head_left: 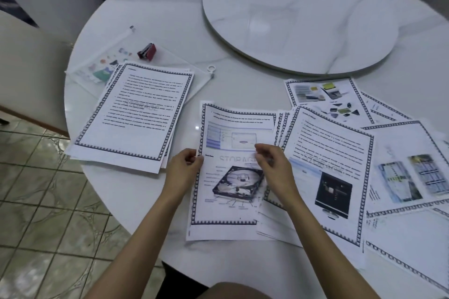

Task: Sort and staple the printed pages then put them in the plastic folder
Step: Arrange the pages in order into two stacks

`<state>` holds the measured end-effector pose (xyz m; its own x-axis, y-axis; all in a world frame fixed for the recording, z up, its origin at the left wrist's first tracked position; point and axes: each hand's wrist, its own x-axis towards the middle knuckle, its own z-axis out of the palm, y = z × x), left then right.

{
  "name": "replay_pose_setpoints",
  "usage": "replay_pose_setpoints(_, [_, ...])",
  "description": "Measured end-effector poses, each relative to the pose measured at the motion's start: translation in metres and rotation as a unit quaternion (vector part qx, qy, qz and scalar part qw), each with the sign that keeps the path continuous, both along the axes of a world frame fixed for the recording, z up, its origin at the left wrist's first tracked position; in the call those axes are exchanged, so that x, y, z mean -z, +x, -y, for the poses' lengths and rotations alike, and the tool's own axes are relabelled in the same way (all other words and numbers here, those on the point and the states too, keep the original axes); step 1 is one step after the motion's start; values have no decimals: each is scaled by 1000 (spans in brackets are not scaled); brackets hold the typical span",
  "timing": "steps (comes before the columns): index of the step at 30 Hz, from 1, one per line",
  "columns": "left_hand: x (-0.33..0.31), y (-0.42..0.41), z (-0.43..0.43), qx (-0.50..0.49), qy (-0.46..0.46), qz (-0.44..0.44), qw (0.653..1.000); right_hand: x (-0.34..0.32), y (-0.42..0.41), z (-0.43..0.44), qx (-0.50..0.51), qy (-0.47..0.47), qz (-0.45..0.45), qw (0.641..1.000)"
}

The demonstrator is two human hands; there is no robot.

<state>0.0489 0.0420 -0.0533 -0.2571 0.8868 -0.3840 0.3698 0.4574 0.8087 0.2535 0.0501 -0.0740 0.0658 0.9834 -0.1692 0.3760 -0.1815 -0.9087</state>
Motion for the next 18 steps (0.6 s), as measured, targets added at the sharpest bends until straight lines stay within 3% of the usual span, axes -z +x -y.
replay_pose_setpoints(6, [-10, 3, 3, 46, 103, -73, 991, -4, 4, 1, -15, 5, -28, 999])
replay_pose_setpoints(12, [-41, -16, 4, 29, 190, -40, 981, -11, 2, -9, 54, 42, -29, 997])
replay_pose_setpoints(18, [-55, -51, -11, 43, 214, -6, 976, -18, -20, -27, 48, -77, -110, 990])
